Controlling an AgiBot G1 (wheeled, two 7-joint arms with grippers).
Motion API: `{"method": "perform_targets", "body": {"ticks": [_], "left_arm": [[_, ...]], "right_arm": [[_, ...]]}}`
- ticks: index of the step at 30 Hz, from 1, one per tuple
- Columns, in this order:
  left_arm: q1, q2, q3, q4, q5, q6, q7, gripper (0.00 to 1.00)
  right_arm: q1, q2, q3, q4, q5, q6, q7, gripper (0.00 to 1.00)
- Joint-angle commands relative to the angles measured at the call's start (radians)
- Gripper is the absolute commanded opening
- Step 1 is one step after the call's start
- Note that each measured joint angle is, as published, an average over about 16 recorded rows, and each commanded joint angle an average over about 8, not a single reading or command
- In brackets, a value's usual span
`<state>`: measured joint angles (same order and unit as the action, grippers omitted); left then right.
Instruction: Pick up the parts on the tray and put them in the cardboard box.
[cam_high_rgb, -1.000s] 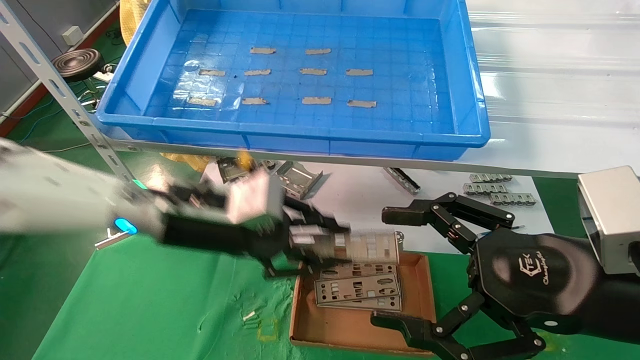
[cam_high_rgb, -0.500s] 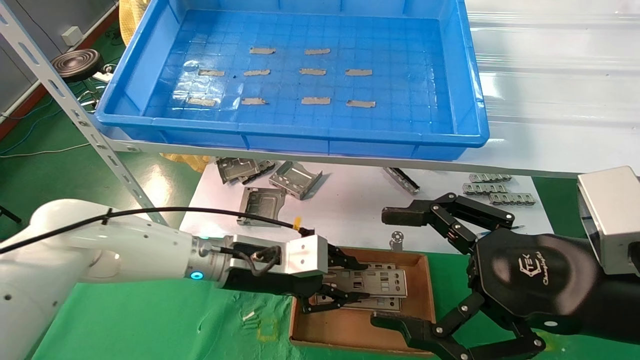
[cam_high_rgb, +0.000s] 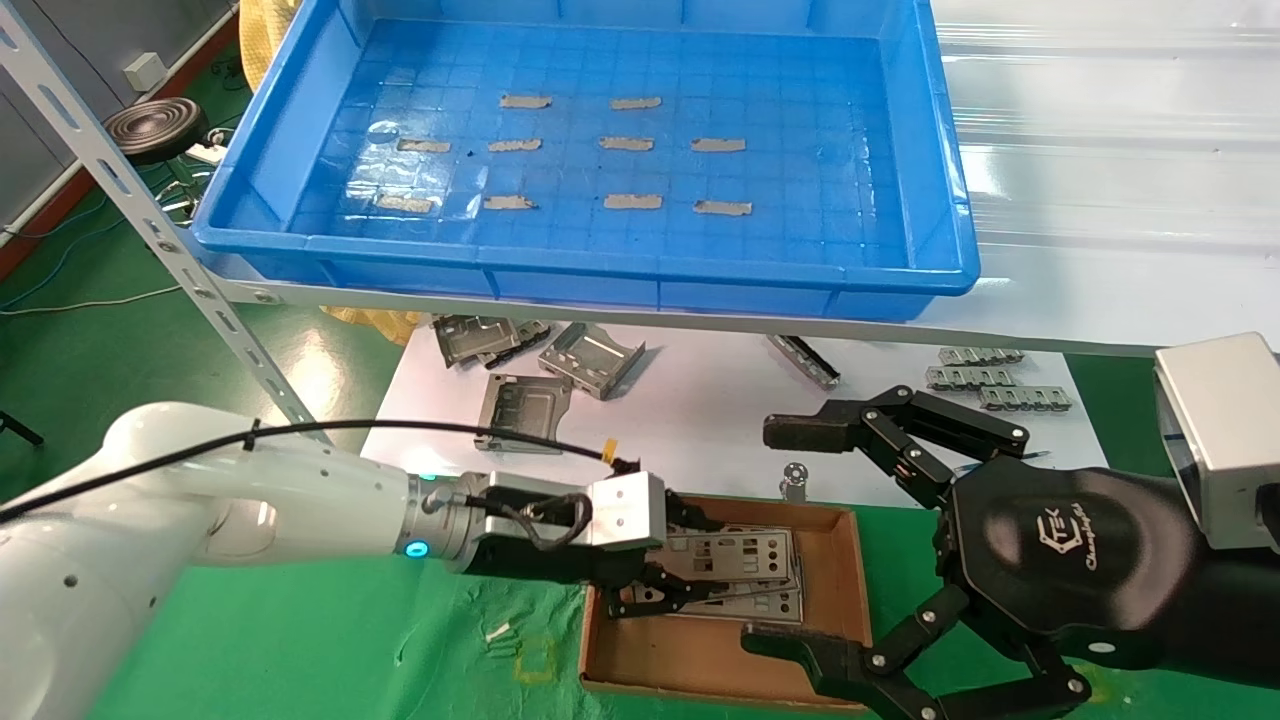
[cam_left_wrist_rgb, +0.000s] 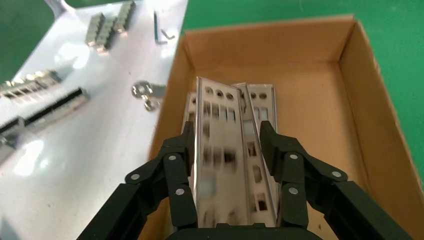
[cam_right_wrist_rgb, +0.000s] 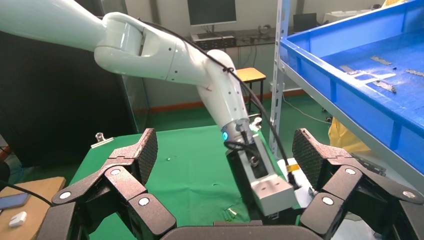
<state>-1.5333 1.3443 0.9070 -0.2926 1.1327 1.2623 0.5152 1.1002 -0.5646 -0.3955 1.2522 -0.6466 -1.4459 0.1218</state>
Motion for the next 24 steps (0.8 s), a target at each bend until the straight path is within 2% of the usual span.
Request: {"method": "perform_targets", "body": {"ticks": [1, 9, 19, 24], "left_arm": [[-0.004, 0.002, 0.004, -0.001, -0.001, 0.003, -0.002, 1.0], [-0.035, -0.008, 0.002, 0.007, -0.035, 0.054, -0.064, 1.0], [-0.046, -0.065, -0.061, 0.065, -0.156, 0.203, -0.156, 1.0], [-0.045, -0.081, -0.08, 0.092, -0.195, 0.224, -0.184, 1.0]], "right_arm": [[0.0, 0.0, 0.0, 0.0, 0.0, 0.0, 0.0, 1.0], [0.0, 0.0, 0.0, 0.0, 0.0, 0.0, 0.0, 1.0], [0.0, 0.0, 0.0, 0.0, 0.0, 0.0, 0.0, 1.0], [0.0, 0.0, 0.0, 0.0, 0.0, 0.0, 0.0, 1.0]]}}
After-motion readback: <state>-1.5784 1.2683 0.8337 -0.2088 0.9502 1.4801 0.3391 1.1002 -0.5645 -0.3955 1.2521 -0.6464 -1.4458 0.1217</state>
